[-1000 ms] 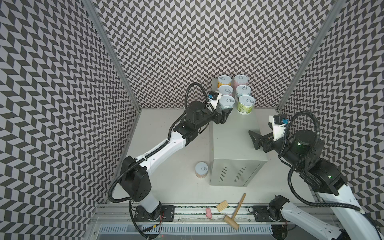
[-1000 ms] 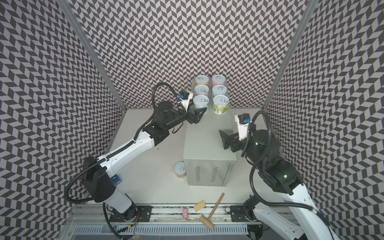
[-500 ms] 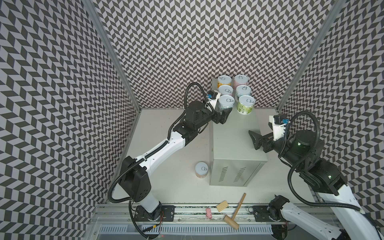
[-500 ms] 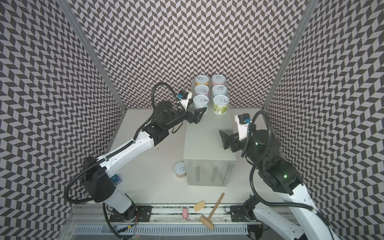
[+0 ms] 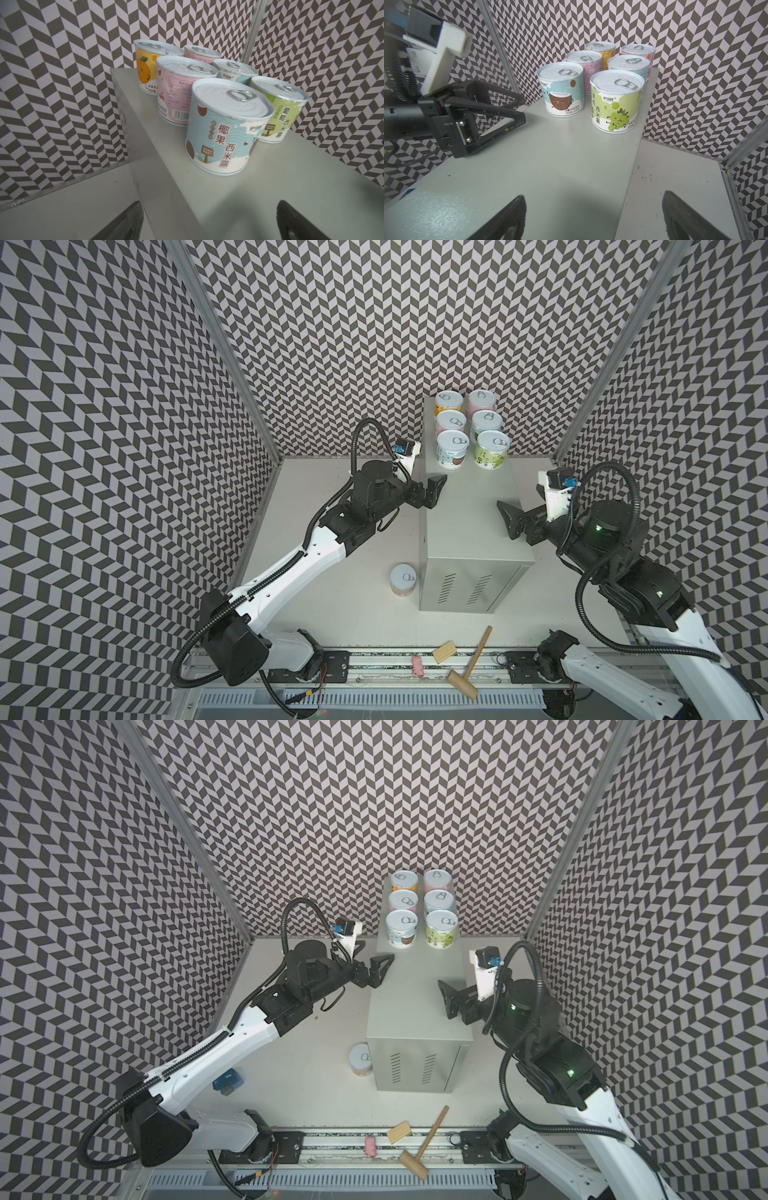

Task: Place and organize the canned foods onto the counter
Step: 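Open the left gripper and draw it back from the teal-labelled can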

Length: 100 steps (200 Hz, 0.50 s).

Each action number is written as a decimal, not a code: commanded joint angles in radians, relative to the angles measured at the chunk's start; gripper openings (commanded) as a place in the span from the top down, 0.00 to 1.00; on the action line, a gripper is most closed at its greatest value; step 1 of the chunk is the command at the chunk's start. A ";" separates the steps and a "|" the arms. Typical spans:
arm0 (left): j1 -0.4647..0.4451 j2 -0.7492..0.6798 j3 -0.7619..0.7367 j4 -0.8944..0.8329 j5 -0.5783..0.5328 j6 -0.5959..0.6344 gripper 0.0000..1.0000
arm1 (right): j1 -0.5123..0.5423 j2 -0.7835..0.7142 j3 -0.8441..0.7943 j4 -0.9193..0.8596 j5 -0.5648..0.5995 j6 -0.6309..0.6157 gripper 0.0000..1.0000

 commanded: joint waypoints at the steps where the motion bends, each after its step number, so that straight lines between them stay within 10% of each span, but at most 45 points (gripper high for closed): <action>1: 0.045 0.008 0.007 -0.148 -0.052 -0.031 0.00 | -0.003 -0.004 0.036 0.057 -0.013 0.001 0.01; 100: 0.128 0.150 0.090 -0.125 -0.009 -0.025 0.00 | -0.003 -0.017 0.025 0.049 -0.010 0.006 0.01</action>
